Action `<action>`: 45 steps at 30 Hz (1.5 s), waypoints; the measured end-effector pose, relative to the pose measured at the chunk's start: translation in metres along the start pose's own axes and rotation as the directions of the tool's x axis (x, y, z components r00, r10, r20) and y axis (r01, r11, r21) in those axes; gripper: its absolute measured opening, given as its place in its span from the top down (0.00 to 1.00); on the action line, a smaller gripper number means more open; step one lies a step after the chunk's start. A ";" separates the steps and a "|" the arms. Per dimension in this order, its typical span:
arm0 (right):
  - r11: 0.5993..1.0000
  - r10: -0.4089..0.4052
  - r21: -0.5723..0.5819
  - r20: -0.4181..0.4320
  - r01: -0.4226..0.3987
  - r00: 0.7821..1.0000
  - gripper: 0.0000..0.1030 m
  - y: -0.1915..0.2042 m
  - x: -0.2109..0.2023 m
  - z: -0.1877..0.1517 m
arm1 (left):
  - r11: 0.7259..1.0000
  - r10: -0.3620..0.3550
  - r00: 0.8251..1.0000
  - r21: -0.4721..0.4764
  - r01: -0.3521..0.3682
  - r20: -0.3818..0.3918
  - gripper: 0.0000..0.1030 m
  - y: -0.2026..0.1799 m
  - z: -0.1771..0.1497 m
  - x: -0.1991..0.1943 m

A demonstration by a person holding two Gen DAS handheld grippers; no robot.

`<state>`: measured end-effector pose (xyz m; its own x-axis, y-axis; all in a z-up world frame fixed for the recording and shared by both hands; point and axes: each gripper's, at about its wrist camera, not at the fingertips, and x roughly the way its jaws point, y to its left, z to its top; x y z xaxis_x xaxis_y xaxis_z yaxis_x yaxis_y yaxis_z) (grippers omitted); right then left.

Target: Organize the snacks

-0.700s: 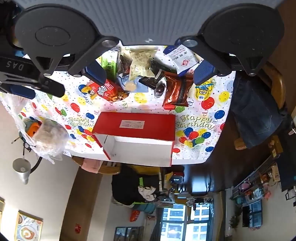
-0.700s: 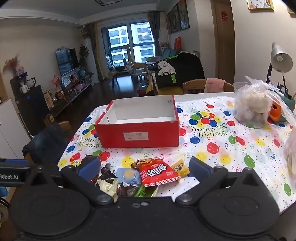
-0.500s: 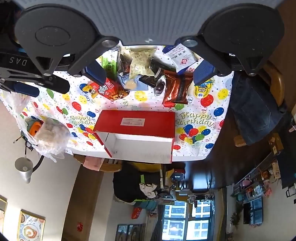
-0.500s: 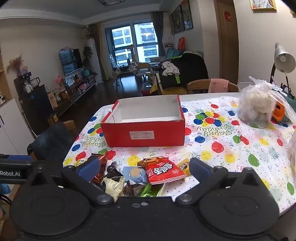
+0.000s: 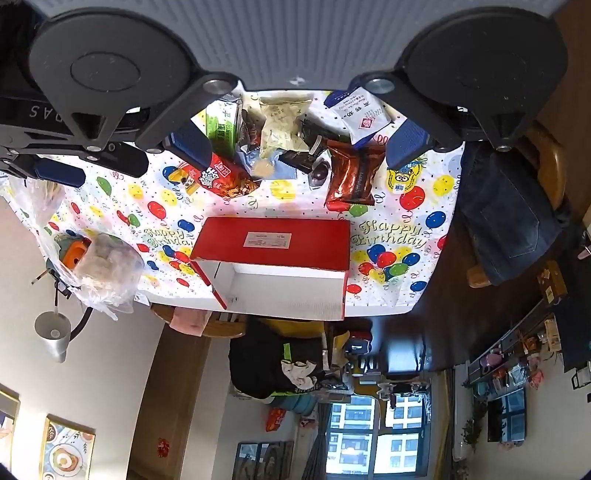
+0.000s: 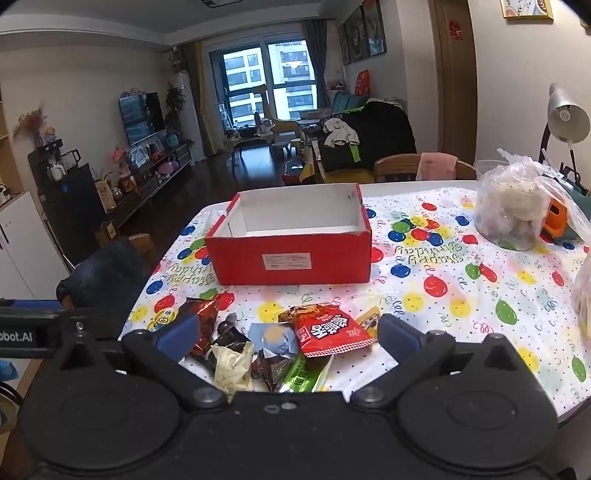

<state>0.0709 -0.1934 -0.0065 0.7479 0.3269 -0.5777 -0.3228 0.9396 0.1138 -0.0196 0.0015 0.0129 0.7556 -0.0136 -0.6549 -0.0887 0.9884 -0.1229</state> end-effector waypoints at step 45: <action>0.999 0.003 -0.034 0.029 -0.002 1.000 0.01 0.001 -0.012 -0.003 | 1.000 -0.018 1.000 0.008 0.018 0.006 0.02 -0.006 -0.006 -0.007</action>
<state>0.0601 -0.1969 -0.0020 0.7634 0.3323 -0.5540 -0.3436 0.9350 0.0873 -0.0285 -0.0056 0.0138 0.7611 -0.0304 -0.6480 -0.0702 0.9892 -0.1289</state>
